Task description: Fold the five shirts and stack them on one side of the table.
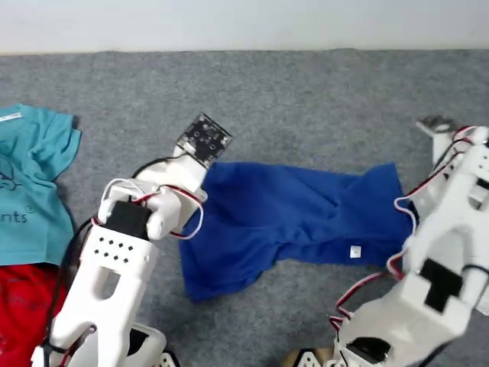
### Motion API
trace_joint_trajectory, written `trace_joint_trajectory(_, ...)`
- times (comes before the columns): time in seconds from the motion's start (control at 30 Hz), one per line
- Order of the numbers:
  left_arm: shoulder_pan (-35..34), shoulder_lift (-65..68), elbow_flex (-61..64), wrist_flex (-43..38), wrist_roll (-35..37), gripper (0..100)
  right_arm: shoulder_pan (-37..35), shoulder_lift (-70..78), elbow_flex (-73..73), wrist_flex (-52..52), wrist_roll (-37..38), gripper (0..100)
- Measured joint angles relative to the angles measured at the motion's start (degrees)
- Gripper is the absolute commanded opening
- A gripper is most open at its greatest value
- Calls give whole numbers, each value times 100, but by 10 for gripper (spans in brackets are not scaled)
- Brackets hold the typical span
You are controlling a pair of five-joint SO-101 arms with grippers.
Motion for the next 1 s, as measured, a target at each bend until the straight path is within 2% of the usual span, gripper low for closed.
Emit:
trace_joint_trajectory(0.13, 290, 0, 0, 202, 0, 6, -290, -686, 18, 0, 0, 175)
trace_joint_trajectory(0.33, 246, 501, -176, 202, 0, 36, -1099, -519, 149, -18, -53, 69)
trace_joint_trajectory(0.53, -88, 1960, -1354, 211, 0, 37, -1521, 114, 149, -554, -598, 57)
trace_joint_trajectory(0.8, -132, 4088, -2936, 290, 0, 40, -1732, 1081, 149, -1503, -774, 57)
trace_joint_trajectory(1.0, -141, 5486, -3947, 958, -167, 39, -1723, 1591, 149, -1749, -774, 58)
